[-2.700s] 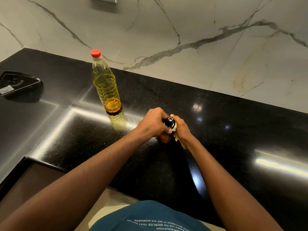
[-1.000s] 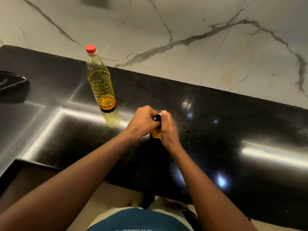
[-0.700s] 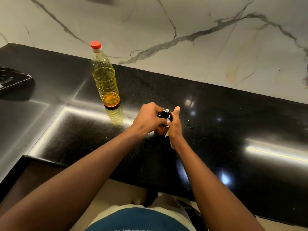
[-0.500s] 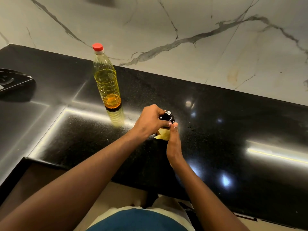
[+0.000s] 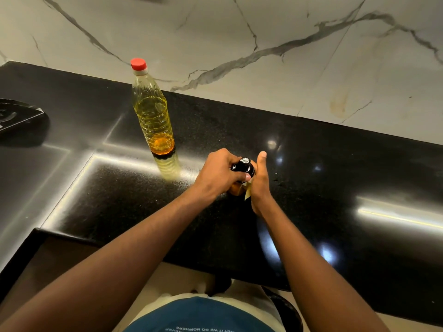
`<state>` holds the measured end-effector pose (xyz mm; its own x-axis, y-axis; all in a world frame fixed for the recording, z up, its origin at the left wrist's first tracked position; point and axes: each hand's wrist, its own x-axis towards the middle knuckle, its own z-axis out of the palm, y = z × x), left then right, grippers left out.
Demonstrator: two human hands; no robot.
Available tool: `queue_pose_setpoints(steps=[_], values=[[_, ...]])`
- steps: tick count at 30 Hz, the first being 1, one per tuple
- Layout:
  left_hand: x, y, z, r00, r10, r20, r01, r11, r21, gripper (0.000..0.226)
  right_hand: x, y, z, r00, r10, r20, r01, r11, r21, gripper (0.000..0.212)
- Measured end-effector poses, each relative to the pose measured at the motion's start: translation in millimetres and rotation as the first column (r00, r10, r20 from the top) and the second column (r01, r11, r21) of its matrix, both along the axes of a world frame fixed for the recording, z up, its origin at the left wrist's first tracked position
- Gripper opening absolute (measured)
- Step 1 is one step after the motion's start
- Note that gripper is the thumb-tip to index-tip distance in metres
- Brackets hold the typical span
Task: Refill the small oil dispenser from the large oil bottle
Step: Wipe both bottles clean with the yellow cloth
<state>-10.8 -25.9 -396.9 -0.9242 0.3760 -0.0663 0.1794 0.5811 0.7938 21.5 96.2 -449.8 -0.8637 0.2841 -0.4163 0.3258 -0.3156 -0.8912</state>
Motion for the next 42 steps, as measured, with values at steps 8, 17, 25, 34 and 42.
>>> queue_pose_setpoints(steps=[8, 17, 25, 34, 42], values=[[3, -10, -12, 0.998, -0.042, -0.038, 0.043, 0.999, 0.024, 0.044, 51, -19, -19, 0.952, -0.253, -0.170, 0.295, 0.905, 0.306, 0.029], [12, -6, -47, 0.986, -0.019, 0.167, -0.010, 0.985, 0.170, 0.099, 71, 1, -29, 0.905, -0.400, -0.142, 0.424, 0.870, 0.252, 0.019], [8, 2, -51, 0.999, 0.011, 0.051, -0.019, 0.988, 0.156, 0.056, 75, -3, -33, 0.922, -0.370, -0.110, 0.385, 0.866, 0.320, 0.024], [23, -1, -8, 0.998, 0.050, 0.047, -0.062, 0.947, 0.315, 0.046, 48, -33, -3, 0.910, -0.401, -0.105, 0.400, 0.916, -0.032, 0.048], [21, -22, 19, 0.999, 0.051, -0.004, -0.047, 0.943, 0.328, 0.049, 38, -25, 37, 0.977, -0.207, 0.050, 0.196, 0.780, -0.594, 0.087]])
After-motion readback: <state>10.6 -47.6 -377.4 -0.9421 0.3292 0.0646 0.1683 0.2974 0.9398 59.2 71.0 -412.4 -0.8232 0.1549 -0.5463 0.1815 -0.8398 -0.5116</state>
